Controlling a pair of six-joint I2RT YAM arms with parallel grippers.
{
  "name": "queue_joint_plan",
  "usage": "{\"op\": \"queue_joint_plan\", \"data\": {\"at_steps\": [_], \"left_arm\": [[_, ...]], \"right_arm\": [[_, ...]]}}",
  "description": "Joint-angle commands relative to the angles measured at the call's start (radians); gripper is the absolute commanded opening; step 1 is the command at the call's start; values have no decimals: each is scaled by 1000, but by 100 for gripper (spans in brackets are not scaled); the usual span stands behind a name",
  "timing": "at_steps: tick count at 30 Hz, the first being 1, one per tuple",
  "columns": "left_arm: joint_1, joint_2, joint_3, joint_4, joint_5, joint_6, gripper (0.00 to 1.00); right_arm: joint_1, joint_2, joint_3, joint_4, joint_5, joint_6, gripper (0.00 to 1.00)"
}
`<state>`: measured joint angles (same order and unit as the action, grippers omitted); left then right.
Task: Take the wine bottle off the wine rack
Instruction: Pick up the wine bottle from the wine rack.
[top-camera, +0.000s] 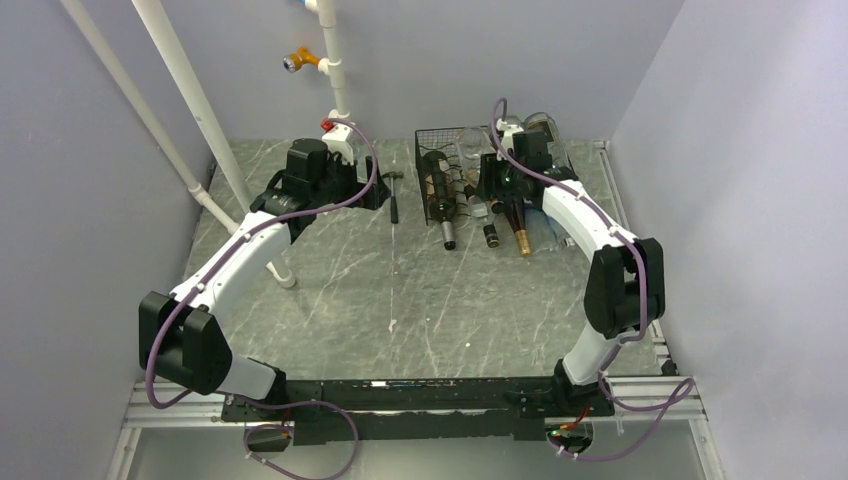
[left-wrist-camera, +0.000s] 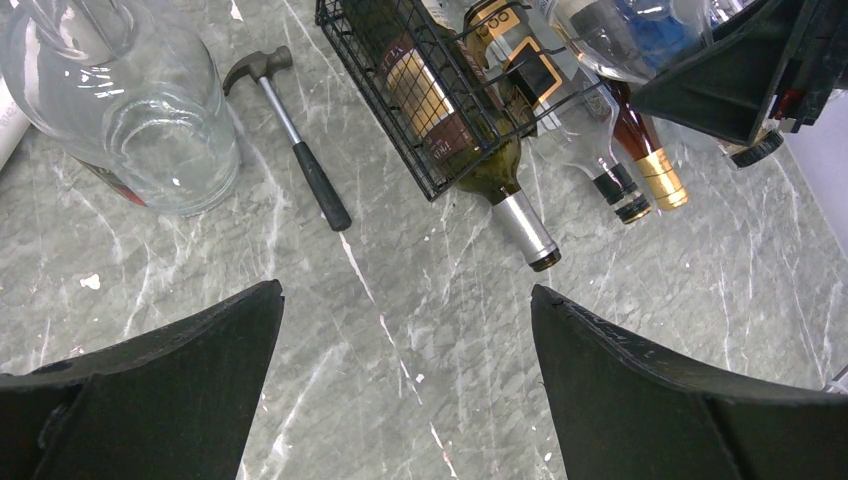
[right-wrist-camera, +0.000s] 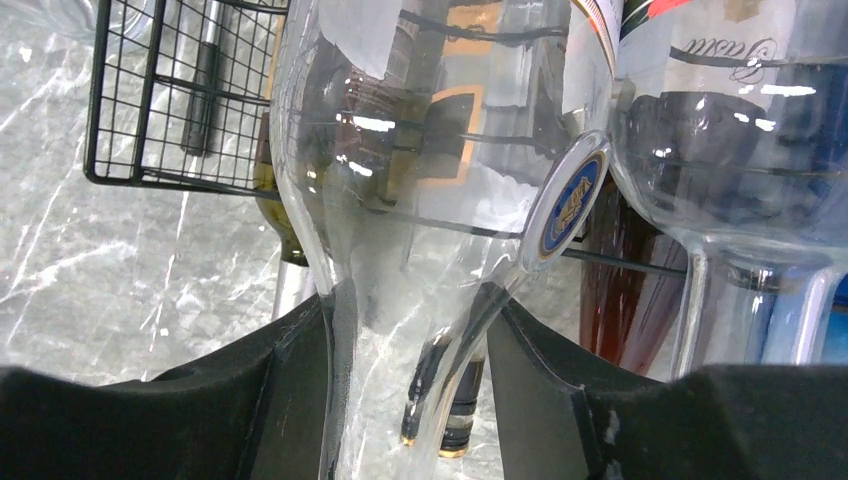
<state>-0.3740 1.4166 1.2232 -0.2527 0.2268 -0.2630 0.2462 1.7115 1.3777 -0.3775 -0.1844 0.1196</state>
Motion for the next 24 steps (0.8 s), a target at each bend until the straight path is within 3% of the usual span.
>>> {"op": "queue_joint_plan", "data": {"at_steps": [1, 24], "left_arm": [[1, -40, 42, 29, -5, 17, 99], [1, -40, 41, 29, -6, 17, 100]], "right_arm": [[-17, -108, 27, 111, -64, 8, 0], [-111, -152, 1, 151, -271, 82, 0]]}}
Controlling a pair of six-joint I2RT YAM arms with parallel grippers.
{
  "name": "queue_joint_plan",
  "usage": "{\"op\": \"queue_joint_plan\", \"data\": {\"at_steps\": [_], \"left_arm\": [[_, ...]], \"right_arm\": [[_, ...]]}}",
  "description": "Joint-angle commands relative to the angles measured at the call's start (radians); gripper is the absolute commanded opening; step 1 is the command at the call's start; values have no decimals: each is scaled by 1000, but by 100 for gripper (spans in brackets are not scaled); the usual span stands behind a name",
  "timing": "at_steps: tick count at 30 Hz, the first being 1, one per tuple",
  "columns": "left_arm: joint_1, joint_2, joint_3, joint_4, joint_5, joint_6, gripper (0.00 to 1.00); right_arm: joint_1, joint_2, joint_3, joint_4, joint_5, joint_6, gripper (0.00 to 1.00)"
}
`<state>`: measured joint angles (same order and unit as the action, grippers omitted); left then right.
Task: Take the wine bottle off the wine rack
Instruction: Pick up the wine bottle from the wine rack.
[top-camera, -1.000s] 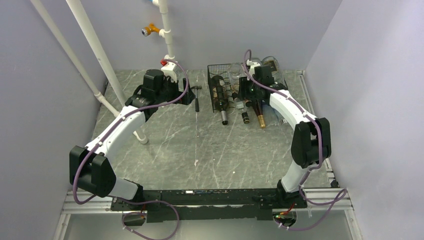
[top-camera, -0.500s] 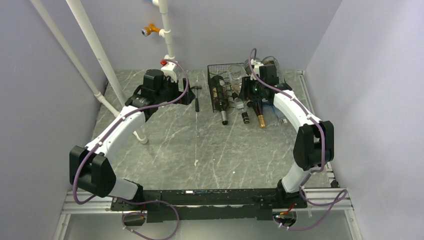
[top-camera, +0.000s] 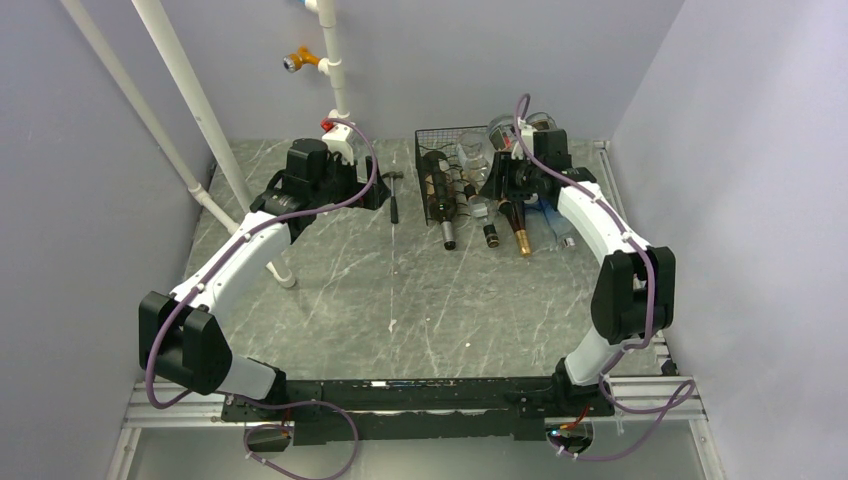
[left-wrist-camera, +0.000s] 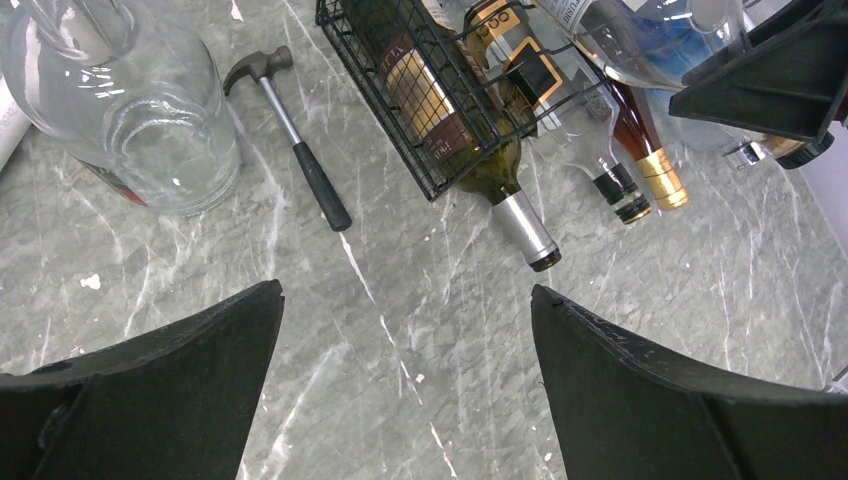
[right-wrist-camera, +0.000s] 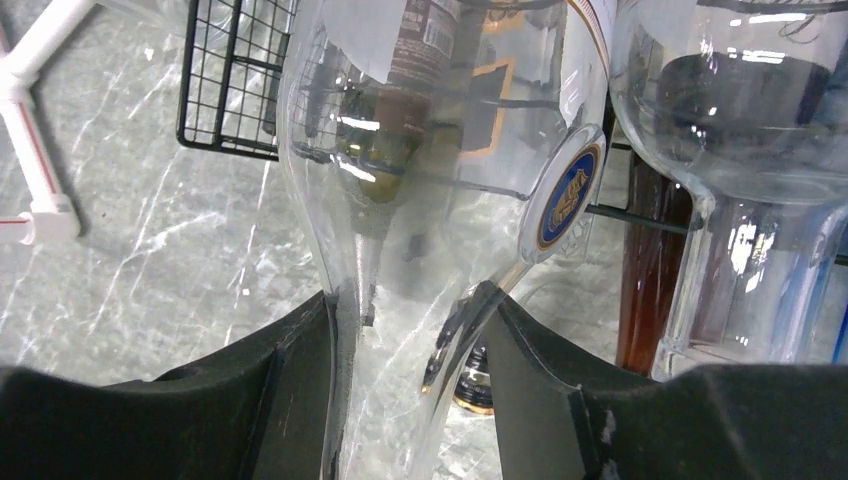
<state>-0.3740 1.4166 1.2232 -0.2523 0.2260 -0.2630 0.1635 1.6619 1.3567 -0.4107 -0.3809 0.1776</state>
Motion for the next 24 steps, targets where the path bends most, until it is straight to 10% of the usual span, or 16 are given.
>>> {"op": "queue_joint_plan", "data": {"at_steps": [1, 24], "left_arm": [[1, -41, 41, 28, -5, 17, 100], [1, -36, 40, 29, -5, 17, 100]], "right_arm": [[-32, -103, 19, 187, -85, 28, 0], [-65, -110, 14, 219, -193, 68, 0]]}}
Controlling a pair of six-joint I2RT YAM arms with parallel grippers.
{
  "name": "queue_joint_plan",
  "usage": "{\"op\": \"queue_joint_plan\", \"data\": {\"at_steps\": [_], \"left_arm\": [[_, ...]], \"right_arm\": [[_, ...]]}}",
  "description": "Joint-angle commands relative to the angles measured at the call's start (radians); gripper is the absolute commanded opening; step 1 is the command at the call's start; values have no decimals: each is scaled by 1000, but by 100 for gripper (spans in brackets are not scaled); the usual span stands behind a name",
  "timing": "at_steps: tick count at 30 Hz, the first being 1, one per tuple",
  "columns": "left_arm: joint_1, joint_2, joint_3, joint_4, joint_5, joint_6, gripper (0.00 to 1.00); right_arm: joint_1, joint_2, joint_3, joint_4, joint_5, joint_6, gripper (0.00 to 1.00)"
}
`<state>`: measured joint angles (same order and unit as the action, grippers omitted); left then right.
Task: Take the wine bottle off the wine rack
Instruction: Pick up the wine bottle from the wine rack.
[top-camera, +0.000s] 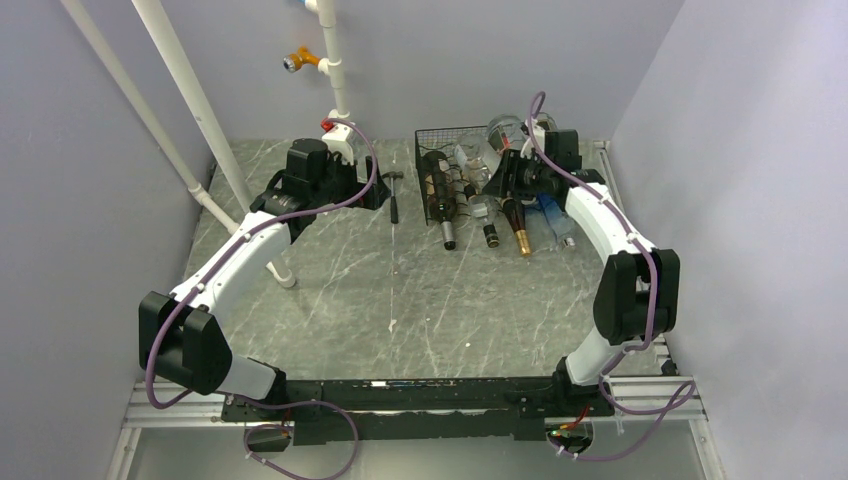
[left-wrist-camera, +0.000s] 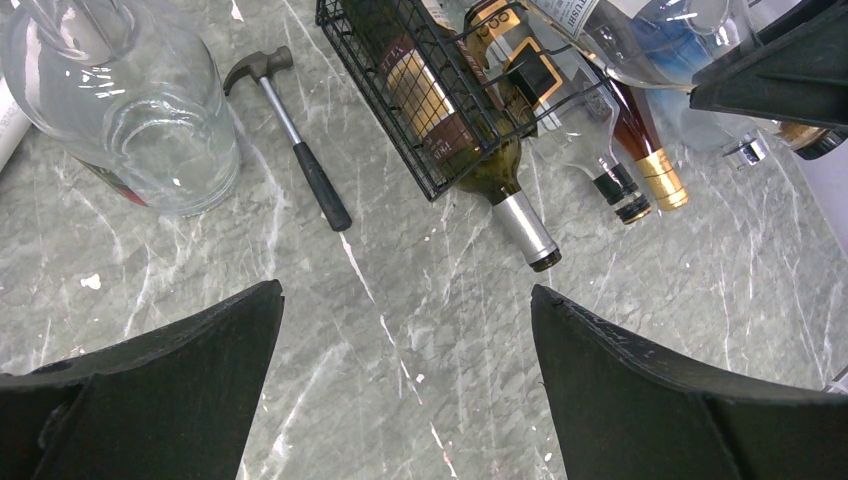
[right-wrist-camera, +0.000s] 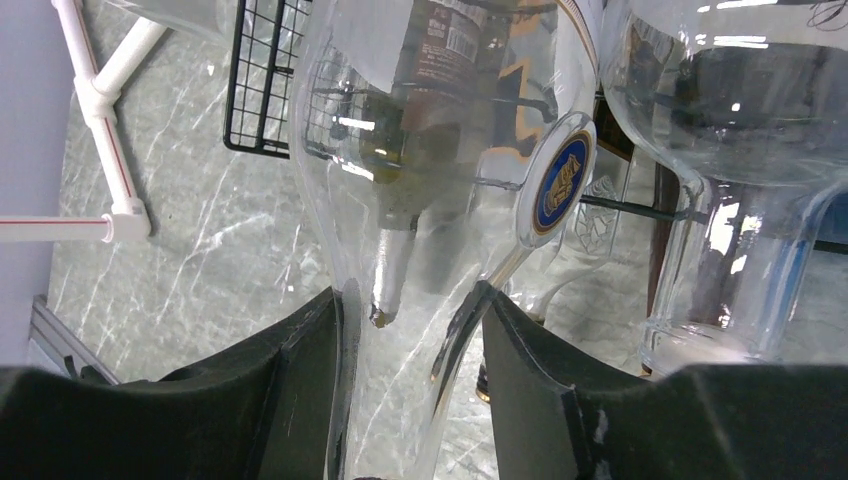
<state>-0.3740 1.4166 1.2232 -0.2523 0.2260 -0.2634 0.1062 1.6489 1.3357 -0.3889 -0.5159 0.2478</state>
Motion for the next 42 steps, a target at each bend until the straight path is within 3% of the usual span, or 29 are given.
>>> {"op": "queue_joint_plan", "data": {"at_steps": [1, 21, 35, 42], "left_arm": [[1, -36, 40, 29, -5, 18, 99], [2, -33, 40, 28, -7, 19, 99], [1, -36, 42, 27, -8, 20, 100], [2, -38, 43, 26, -8, 21, 99]], "right_arm": [[-8, -97, 32, 196, -48, -8, 0], [147, -22, -40, 96, 288, -252, 0], [175, 85, 12, 41, 350, -350, 0], [175, 91, 18, 20, 349, -364, 33]]}}
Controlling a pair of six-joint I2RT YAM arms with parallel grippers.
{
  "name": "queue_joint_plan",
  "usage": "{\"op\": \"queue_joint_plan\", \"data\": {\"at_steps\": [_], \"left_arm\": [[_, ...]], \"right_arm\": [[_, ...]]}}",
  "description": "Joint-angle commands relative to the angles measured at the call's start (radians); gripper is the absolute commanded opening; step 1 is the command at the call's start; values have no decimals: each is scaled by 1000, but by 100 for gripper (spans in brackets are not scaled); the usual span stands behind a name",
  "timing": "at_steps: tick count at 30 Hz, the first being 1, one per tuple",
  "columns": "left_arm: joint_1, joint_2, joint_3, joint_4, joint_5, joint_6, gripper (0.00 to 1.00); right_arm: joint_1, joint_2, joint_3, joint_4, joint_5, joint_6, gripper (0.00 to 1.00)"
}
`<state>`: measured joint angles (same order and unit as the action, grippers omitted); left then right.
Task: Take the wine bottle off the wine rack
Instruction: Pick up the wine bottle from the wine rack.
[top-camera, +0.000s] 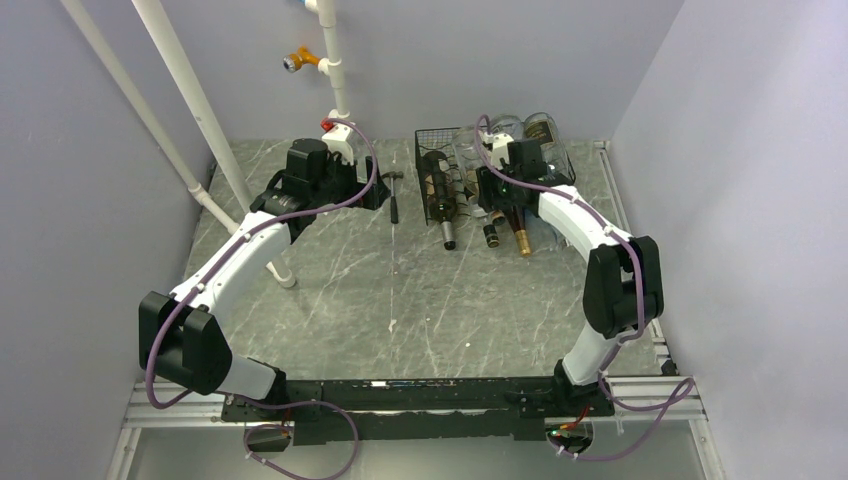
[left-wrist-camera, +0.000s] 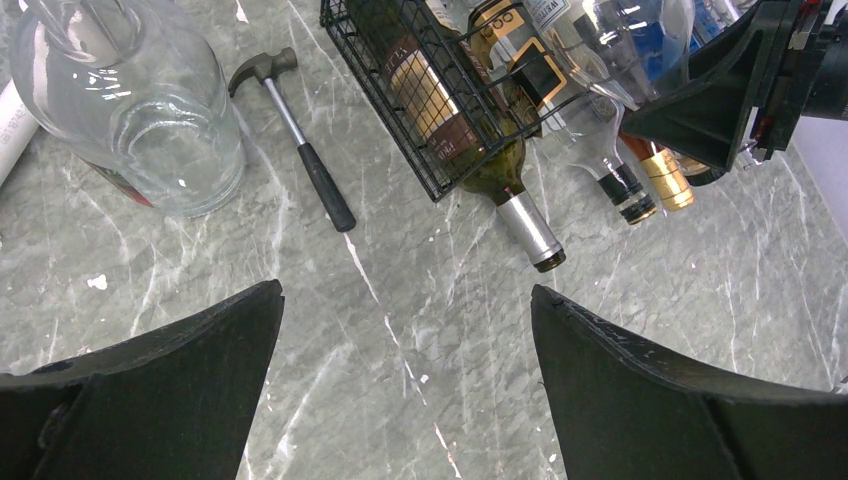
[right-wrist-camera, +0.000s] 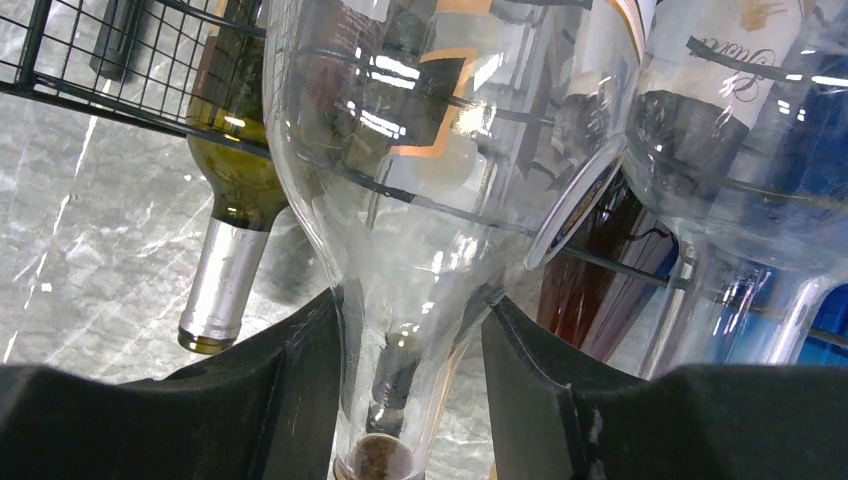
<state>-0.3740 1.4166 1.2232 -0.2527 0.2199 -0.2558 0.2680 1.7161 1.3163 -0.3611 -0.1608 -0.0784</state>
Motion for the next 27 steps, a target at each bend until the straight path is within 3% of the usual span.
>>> {"op": "queue_joint_plan", "data": {"at_steps": [1, 3, 7, 14, 17, 19, 25, 27], "left_arm": [[2, -38, 43, 26, -2, 14, 99], [1, -39, 42, 26, -3, 15, 99], [2, -39, 43, 26, -4, 14, 99], [2, -41, 42, 25, -4, 15, 99], [1, -41, 42, 26, -5, 16, 99], [1, -42, 42, 26, -5, 16, 99], [1, -42, 42, 26, -4, 16, 99], [1, -42, 43, 25, -5, 16, 99]], "right_arm": [[14, 27, 39, -12, -3, -37, 36], [14, 32, 45, -21, 2, -36, 44], [13, 36, 47, -22, 7, -31, 51], [14, 43, 51, -24, 17, -20, 60], [13, 47, 53, -24, 19, -15, 60], [13, 47, 56, -24, 21, -12, 51], [12, 34, 75, -41, 8, 9, 5], [10, 15, 82, -45, -9, 24, 0]]}}
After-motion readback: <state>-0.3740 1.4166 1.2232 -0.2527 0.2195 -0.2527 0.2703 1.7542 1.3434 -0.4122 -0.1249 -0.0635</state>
